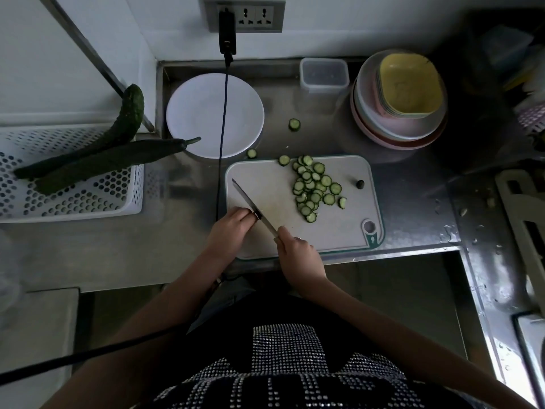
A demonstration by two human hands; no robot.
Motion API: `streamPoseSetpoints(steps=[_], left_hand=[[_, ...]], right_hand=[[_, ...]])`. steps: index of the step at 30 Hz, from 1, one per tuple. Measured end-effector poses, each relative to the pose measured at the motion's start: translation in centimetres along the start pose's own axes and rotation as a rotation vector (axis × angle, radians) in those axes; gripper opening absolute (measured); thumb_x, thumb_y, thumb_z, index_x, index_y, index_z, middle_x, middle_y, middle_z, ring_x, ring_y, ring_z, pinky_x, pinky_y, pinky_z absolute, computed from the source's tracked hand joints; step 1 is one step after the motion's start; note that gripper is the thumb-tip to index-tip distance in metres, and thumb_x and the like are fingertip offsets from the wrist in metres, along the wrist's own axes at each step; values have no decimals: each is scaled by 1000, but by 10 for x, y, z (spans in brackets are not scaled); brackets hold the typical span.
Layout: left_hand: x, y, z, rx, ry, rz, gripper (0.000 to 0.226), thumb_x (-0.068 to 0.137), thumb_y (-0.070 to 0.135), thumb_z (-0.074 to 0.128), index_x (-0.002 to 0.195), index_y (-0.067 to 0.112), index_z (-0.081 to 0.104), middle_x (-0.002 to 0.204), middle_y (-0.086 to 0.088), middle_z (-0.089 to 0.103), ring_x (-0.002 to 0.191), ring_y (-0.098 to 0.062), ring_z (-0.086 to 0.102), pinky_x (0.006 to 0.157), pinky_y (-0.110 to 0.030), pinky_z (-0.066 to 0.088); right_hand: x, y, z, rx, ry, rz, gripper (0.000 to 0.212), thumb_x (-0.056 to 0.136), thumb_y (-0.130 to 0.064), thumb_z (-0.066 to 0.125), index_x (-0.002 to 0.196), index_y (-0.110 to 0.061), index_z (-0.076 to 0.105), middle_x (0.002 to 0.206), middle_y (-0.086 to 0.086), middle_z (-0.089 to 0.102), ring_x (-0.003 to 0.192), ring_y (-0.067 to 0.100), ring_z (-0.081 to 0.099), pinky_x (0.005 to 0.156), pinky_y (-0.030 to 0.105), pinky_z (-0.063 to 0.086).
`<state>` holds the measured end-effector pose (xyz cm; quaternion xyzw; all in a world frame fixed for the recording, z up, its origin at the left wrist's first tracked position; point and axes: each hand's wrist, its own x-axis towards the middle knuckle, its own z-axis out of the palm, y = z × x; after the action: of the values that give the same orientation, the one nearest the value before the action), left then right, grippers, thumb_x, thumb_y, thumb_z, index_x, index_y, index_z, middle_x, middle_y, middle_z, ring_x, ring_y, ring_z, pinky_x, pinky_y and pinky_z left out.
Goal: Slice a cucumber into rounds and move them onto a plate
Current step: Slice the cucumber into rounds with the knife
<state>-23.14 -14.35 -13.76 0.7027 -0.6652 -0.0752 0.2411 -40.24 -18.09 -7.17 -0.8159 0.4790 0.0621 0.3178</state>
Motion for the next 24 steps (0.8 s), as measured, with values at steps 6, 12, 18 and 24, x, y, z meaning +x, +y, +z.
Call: streamPoseSetpoints(steps=[6,12,18,24], left_hand=[[1,-1,1,-1,-23,-17,24,79,15,50,85,4,70,84,-9,66,88,-19,48,55,-34,55],[2,-1,0,-14,-28,-27,28,79,15,48,86,3,71,83,-11,66,89,-19,47,58,-33,56],[3,6,-6,11,11,0,30,75,14,44,83,4,71,82,-10,67,88,-18,46,55,-29,54],[1,0,-4,19,-1,17,27,77,14,47,84,4,71,85,-11,66,89,-19,47,55,-31,55]], right_hand=[[0,0,0,-40,-31,-22,18,102,-27,33,109,-13,41,90,23,63,81,43,61,58,37,37],[2,0,2,-75,-50,-20,16,103,-25,32,108,-13,40,89,22,63,80,41,62,59,38,40],[7,0,5,-138,-118,21,18,96,-6,35,111,-15,36,94,21,63,84,41,62,62,39,40],[5,3,2,-19,-39,43,7,100,-18,36,102,-12,39,88,23,63,79,43,61,61,42,46]])
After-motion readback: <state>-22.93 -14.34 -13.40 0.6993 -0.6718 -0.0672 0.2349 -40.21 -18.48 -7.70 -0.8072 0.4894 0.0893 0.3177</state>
